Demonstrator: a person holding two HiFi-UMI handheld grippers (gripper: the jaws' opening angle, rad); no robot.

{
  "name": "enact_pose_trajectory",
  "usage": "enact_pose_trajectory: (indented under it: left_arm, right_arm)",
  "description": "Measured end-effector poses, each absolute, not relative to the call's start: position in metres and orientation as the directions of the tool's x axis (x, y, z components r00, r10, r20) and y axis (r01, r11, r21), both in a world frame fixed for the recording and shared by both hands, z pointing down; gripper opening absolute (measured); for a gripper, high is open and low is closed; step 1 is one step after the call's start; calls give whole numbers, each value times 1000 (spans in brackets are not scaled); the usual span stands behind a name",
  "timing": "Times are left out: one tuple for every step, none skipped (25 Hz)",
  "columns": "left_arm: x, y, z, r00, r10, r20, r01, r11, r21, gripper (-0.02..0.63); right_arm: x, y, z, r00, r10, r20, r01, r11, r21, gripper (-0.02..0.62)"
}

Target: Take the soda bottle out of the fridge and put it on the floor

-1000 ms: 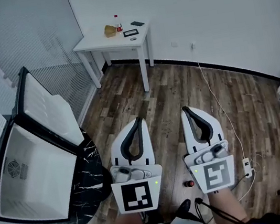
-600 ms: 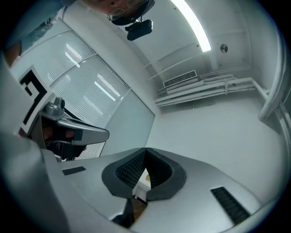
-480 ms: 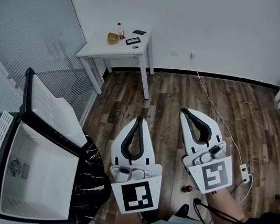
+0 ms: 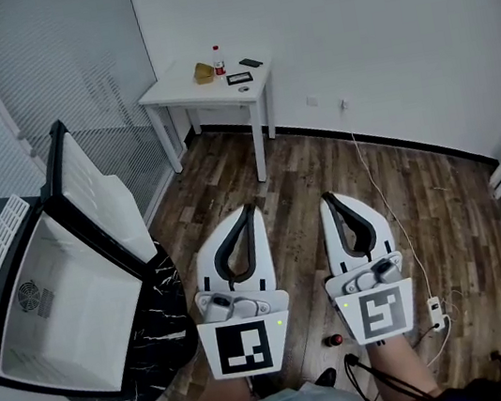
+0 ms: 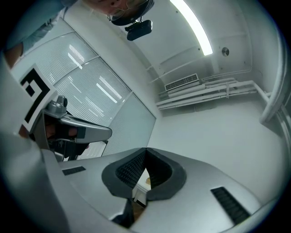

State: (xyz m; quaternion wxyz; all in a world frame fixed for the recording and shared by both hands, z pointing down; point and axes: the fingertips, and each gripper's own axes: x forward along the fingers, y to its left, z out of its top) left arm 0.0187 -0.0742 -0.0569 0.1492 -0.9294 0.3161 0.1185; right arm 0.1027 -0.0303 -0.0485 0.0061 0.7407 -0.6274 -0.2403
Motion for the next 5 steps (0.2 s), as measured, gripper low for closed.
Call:
enact_pose_trajectory:
  left_arm:
    - [19,-73,-58,772,-551,-318,-623,-755,-203,17]
    - [20,-72,-60,772,-548,-323,-623,-754,-207,17]
    - [21,-71,-62,773,-544,-326,-622,-753,-216,17]
    - [22,-69,-63,775,-541,-327,-620,-751,-227,17]
    - [23,-68,-64,777,-537,-329,-618,-749,-238,17]
  right_arm:
    - [103,-29,-49,100,-933,-346,-927,-214,309,11]
    - [104,-28,-50,102,-933,-346,-927,-215,308,11]
    - [105,-27,-52,103,-932,-349,-926,-217,308,12]
    - [106,-26,-53,102,-930,-352,-926,-219,309,12]
    - [107,-25,-55,102,-929,-356,-925,-220,310,11]
